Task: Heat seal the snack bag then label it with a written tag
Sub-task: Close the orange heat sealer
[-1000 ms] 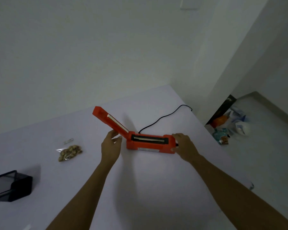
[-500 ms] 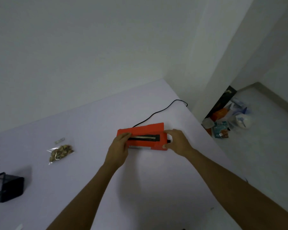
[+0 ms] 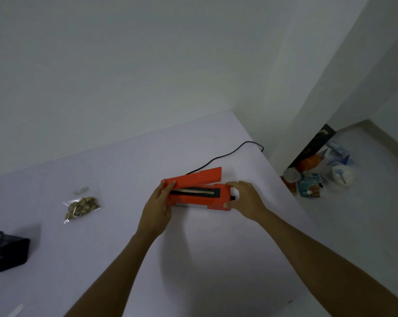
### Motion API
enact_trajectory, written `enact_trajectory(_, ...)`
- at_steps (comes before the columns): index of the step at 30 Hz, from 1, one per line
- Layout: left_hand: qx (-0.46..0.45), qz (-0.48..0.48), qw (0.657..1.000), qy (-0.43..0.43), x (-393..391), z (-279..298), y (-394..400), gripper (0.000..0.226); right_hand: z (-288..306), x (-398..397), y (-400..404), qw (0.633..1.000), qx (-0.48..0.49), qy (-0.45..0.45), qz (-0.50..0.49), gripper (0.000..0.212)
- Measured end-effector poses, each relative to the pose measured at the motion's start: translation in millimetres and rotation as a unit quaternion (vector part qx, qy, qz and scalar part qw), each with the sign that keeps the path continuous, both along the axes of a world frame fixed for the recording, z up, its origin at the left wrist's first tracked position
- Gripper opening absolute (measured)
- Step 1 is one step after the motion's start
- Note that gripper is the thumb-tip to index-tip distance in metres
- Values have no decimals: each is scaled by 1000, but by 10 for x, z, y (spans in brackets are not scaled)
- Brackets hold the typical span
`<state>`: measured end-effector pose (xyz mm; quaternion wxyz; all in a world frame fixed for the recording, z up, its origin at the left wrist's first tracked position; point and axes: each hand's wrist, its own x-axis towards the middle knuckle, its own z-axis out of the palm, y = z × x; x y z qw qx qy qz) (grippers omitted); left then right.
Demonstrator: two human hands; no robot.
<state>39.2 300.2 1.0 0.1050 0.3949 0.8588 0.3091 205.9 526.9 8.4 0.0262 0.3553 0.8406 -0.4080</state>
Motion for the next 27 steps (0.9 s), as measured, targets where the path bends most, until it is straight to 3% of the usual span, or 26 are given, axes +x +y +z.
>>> enact_trajectory(9,4,89,995,-49,-233,-147,-33,68,-2,-529,242,999,-12,-15,31,79)
enact_trajectory(20,8,155,988,-20,-1058,-115,87,62,-140,-1714,515,995,-2,13,102,81)
enact_trajectory(27,0,157,988,5,-1338,-121,156,61,-74,-2067,610,992,-29,45,115,78)
